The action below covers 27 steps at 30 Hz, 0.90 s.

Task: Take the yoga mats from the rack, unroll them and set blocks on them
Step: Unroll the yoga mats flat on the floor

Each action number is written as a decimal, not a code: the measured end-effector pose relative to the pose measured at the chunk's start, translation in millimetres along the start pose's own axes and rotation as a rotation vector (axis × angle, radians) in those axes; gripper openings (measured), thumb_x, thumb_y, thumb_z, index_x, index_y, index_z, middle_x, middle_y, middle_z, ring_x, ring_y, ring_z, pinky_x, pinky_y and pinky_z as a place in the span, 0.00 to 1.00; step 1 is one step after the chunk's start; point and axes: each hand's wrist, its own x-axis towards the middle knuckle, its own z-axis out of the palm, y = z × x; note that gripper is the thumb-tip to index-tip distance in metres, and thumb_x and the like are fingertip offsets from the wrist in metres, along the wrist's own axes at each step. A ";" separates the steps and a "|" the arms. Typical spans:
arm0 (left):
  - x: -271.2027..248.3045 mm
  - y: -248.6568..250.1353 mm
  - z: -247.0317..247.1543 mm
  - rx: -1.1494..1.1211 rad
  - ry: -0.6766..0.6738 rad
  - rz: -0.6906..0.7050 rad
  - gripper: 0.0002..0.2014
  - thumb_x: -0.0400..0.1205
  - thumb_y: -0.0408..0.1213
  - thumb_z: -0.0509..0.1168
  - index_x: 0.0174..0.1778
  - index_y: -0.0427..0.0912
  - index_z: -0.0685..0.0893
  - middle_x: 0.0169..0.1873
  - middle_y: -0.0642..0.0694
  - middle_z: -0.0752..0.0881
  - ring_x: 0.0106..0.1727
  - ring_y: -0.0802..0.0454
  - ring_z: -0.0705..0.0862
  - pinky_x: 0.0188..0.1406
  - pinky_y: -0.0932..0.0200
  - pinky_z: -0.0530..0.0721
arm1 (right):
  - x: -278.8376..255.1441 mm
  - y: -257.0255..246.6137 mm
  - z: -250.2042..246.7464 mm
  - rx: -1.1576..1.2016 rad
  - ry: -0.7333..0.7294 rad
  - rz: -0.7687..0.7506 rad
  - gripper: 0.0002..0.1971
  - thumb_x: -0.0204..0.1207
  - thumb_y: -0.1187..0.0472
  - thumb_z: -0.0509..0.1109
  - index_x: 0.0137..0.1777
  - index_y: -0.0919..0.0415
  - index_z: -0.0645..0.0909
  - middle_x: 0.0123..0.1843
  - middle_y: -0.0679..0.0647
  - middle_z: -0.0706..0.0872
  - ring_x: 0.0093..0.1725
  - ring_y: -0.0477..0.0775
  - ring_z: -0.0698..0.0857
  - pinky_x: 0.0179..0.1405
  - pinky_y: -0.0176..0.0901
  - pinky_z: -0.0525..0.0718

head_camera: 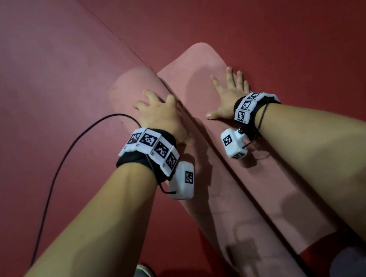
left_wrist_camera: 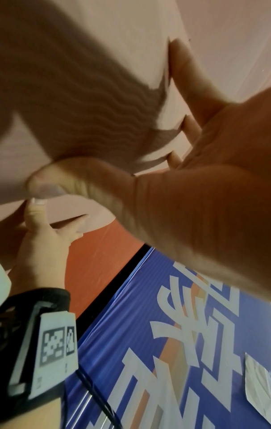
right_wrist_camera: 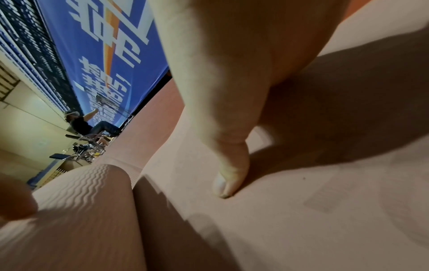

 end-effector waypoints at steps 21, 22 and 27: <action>-5.9 -4.2 7.8 0.018 0.082 -0.018 0.51 0.52 0.66 0.83 0.70 0.51 0.73 0.72 0.39 0.63 0.68 0.29 0.68 0.66 0.33 0.77 | -144.3 84.0 67.2 0.090 -0.047 0.116 0.63 0.66 0.37 0.77 0.87 0.54 0.34 0.87 0.50 0.29 0.85 0.58 0.31 0.85 0.56 0.42; -5.5 -2.4 8.9 0.021 0.079 -0.015 0.51 0.53 0.65 0.83 0.70 0.50 0.73 0.73 0.39 0.63 0.68 0.28 0.68 0.67 0.33 0.76 | -146.2 87.8 66.6 0.117 -0.051 0.111 0.63 0.65 0.38 0.77 0.87 0.53 0.34 0.87 0.49 0.29 0.85 0.57 0.30 0.85 0.56 0.42; -8.6 -1.6 7.5 0.005 0.083 -0.043 0.50 0.54 0.62 0.83 0.71 0.51 0.73 0.75 0.41 0.61 0.71 0.27 0.66 0.67 0.32 0.76 | -150.5 95.2 57.1 0.208 -0.052 0.099 0.57 0.71 0.44 0.76 0.88 0.55 0.39 0.88 0.49 0.36 0.87 0.54 0.36 0.86 0.50 0.43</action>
